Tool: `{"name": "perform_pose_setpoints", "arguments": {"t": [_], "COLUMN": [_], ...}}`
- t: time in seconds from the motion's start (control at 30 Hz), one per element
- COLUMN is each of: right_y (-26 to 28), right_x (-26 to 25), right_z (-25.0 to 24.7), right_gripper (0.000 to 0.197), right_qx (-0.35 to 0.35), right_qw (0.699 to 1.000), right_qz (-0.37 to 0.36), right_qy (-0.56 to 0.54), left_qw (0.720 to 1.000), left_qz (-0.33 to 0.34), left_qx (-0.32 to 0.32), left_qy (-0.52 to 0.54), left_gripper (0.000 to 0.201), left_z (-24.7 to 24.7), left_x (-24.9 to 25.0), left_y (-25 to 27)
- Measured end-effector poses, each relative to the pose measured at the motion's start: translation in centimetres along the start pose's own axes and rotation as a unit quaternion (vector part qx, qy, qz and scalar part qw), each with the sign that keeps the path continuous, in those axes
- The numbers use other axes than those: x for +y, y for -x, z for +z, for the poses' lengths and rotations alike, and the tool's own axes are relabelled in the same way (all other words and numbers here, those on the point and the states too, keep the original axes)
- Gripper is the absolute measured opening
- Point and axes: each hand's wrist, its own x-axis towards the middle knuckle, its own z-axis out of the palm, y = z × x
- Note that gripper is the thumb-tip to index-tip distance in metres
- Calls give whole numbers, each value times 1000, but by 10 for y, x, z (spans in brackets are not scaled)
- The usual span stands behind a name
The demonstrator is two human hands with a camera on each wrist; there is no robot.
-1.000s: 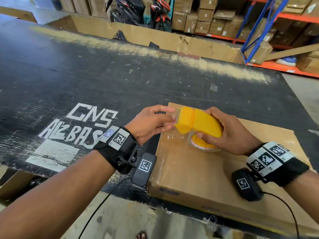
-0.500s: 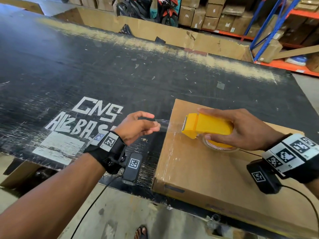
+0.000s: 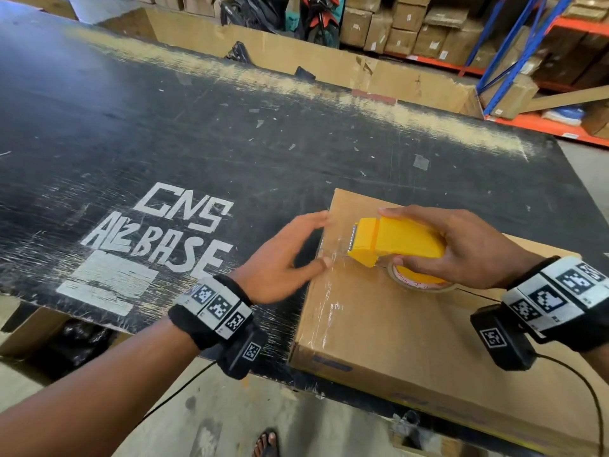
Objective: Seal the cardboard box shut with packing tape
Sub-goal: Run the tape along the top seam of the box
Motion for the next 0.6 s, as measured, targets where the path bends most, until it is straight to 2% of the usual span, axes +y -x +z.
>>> {"name": "perform_pose_setpoints", "arguments": {"t": [0.1,0.27,0.33,0.5,0.6], "right_y": [-1,12,37,130,156], "right_x": [1,1,15,77,99], "right_z": [0,-9,-22,-56,-56], "right_gripper": [77,77,74,77,81], "right_qx": [5,-11,-25,-27,-39], "right_qw": [1000,1000,999,996,994], "right_qz": [-6,-16,-18,72,96], "right_qy": [15,-2,29,42,44], "left_qw": [988,952,947,946,945], "left_qz": [2,-8,-12,-9,-22], "left_qx": [-110,-133,-143,-152,-165], "left_qy": [-111,-274,-288,-286,-283], "left_gripper": [92,94,93,90,90], "left_z": [14,18,16,16,14], "left_x": [13,15,14,8,12], "left_y": [-1,2,2,0,-1]}}
